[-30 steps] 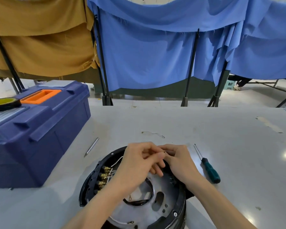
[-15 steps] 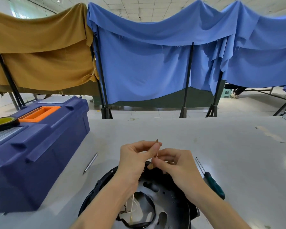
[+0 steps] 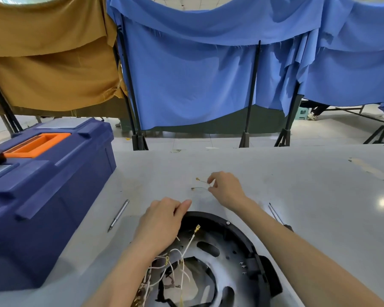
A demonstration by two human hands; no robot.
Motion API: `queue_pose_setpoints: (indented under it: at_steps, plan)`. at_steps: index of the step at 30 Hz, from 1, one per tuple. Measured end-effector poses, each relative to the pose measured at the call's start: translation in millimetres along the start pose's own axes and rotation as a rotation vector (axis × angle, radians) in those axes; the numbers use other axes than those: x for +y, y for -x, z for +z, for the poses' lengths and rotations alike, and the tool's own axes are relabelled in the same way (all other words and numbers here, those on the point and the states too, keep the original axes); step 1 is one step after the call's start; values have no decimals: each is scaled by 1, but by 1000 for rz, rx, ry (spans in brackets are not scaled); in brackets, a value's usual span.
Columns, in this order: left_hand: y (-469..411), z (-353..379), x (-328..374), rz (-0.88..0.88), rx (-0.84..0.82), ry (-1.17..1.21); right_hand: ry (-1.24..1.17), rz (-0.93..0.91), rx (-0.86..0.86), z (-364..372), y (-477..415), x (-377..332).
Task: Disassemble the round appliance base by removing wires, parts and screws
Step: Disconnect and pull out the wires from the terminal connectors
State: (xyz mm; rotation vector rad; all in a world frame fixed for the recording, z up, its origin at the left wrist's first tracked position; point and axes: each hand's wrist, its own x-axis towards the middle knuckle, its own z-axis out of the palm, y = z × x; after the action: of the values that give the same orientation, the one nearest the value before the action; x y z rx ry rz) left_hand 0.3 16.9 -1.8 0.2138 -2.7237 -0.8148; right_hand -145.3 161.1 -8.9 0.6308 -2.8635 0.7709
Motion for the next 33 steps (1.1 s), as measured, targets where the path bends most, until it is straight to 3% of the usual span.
queue_pose_setpoints:
  at_steps: [5, 14, 19, 22, 25, 27, 30, 33]
  plan:
    - [5, -2, 5, 1, 1, -39, 252, -122, 107, 18, -21, 1]
    - [5, -3, 6, 14, 7, -58, 313, -132, 67, 24, -25, 8]
    - [4, -2, 4, 15, 42, -26, 1, -82, 121, -4, 2, 0]
    - [1, -2, 2, 8, 49, 26, -254, -133, -64, -25, 40, -12]
    - [-2, -4, 7, -16, 13, 61, -361, -216, -263, -40, 76, -18]
    - [-4, -8, 12, -111, -24, 320, -358, -246, -283, -45, 89, -17]
    - [-2, -25, 17, -268, -217, 885, -322, -250, -246, -51, 100, -10]
    - [8, -34, 10, -252, -322, 846, -262, -241, -217, -59, 108, 2]
